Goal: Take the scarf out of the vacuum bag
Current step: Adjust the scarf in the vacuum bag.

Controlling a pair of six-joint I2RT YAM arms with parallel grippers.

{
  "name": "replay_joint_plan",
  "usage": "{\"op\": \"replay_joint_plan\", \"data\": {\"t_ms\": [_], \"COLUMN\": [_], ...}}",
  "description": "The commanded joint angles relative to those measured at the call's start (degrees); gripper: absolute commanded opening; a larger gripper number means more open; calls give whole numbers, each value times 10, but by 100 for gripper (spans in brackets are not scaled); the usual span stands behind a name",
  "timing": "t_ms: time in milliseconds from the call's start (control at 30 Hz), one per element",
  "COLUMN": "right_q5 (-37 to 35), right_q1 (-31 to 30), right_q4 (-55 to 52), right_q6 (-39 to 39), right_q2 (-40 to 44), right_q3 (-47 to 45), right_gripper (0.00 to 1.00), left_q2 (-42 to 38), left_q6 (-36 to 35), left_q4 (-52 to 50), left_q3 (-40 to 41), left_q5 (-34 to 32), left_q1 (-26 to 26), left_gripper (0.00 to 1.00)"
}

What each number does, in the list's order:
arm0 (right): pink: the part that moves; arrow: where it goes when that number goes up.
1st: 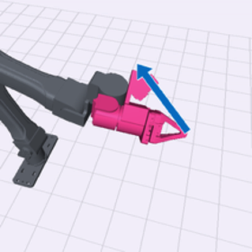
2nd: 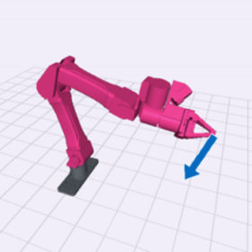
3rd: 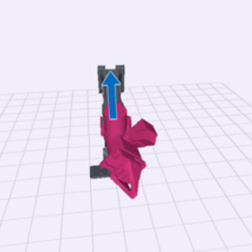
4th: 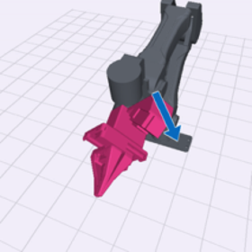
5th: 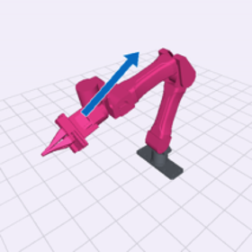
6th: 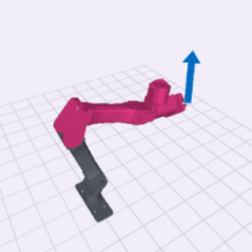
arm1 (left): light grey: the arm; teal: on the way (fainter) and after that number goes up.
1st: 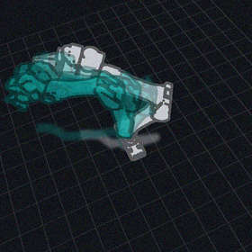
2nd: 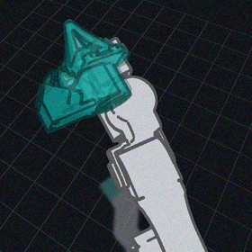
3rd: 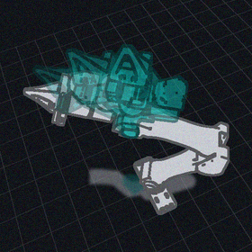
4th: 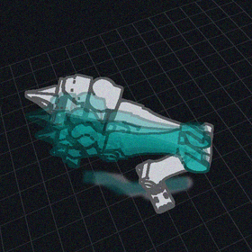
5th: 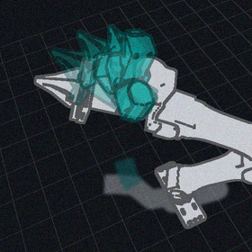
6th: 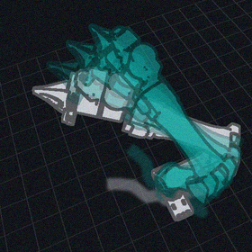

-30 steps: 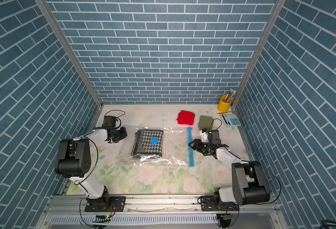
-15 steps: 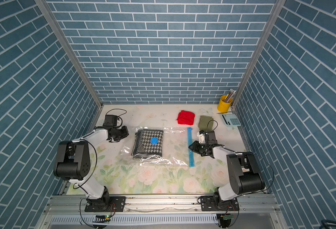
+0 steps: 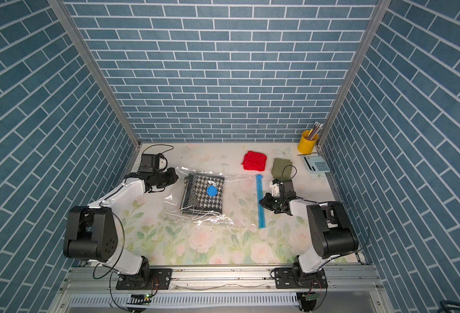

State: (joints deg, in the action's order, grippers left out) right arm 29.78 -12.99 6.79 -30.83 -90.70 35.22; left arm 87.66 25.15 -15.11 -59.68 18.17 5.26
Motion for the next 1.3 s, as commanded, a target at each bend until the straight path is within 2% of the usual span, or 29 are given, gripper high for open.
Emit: {"op": "replay_joint_plan", "data": {"t_ms": [0, 267, 433, 600, 967, 1100, 1267], "right_q5": [-20, -58, -79, -98, -142, -162, -193], "right_q1": [-12, -41, -47, -54, -79, -90, -104], "right_q4": [-23, -69, -84, -102, -132, -154, -179], "right_q6": [11, 20, 22, 31, 48, 67, 93], "right_q2": [2, 2, 14, 12, 7, 3, -8], "right_q3": [20, 33, 28, 32, 38, 46, 57], "right_gripper": [0, 0, 0, 0, 0, 0, 0], "left_q2": [-25, -70, -71, -73, -11, 40, 98], "left_q6": [6, 38, 32, 39, 52, 74, 82], "left_q4": [2, 38, -28, -44, -84, -177, -240], "left_q3": [-20, -44, -146, -233, -366, -474, -583], "left_q5": [13, -37, -111, -126, -157, -203, -227], "left_q1": [24, 110, 157, 185, 230, 249, 295], "left_gripper": [0, 0, 0, 0, 0, 0, 0]}}
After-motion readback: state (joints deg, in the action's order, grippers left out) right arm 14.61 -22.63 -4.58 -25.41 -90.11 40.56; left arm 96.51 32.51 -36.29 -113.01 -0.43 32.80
